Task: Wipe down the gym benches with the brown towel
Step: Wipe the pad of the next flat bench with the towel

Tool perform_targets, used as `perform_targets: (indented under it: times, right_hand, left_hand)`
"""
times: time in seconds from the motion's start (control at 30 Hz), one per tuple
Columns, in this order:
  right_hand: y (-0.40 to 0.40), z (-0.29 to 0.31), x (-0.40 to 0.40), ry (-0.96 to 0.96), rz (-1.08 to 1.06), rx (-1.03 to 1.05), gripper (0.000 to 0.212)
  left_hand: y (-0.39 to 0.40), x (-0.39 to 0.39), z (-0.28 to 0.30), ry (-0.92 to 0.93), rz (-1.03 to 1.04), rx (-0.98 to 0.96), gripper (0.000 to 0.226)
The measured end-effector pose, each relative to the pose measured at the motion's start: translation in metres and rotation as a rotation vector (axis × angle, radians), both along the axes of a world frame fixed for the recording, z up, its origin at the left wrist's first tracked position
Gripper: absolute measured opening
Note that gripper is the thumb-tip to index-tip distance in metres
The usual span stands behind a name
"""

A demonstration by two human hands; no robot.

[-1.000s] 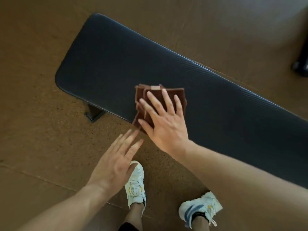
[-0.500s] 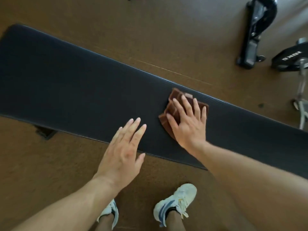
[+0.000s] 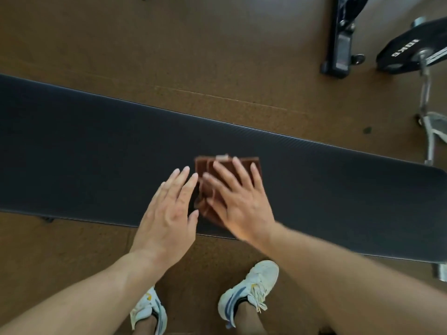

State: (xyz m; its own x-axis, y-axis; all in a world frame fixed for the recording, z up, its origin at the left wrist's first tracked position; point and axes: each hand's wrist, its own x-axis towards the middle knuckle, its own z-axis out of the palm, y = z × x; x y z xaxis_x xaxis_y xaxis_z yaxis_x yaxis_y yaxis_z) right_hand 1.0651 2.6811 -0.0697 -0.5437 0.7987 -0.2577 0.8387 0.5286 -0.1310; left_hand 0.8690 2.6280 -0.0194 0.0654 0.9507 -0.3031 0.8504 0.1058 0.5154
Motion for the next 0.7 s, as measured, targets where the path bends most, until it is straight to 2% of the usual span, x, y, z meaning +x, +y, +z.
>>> perform_targets:
  times: [0.13, 0.2, 0.27, 0.4, 0.5, 0.57, 0.63, 0.7]
  right_hand:
    - [0.096, -0.001, -0.004, 0.010, -0.259, -0.034, 0.058]
    - [0.099, -0.003, -0.002, 0.039, -0.323, -0.032, 0.058]
    - [0.059, -0.003, 0.008, 0.075, -0.362, 0.011, 0.059]
    - [-0.060, 0.007, 0.060, 0.020, -0.225, -0.031, 0.060]
    - [-0.050, 0.004, 0.095, -0.006, -0.075, -0.061, 0.057]
    - [-0.006, 0.001, 0.101, -0.010, -0.110, -0.018, 0.056]
    - [0.052, 0.002, 0.101, 0.020, -0.310, -0.025, 0.058]
    - [0.102, 0.004, 0.105, 0.035, -0.494, -0.089, 0.060]
  left_hand:
    - [0.018, 0.020, 0.001, 0.015, 0.007, -0.019, 0.079]
    - [0.023, 0.031, 0.000, 0.014, 0.021, -0.043, 0.078]
    - [0.024, 0.043, 0.000, -0.007, 0.060, -0.081, 0.078]
    - [0.024, 0.068, 0.003, -0.001, 0.049, -0.123, 0.078]
    - [0.031, 0.085, 0.007, 0.055, -0.016, -0.129, 0.080]
    - [0.042, 0.097, 0.010, 0.152, -0.065, -0.213, 0.092]
    - [0.055, 0.108, 0.011, 0.292, -0.056, -0.447, 0.125]
    - [0.064, 0.121, 0.007, 0.349, 0.002, -0.638, 0.155]
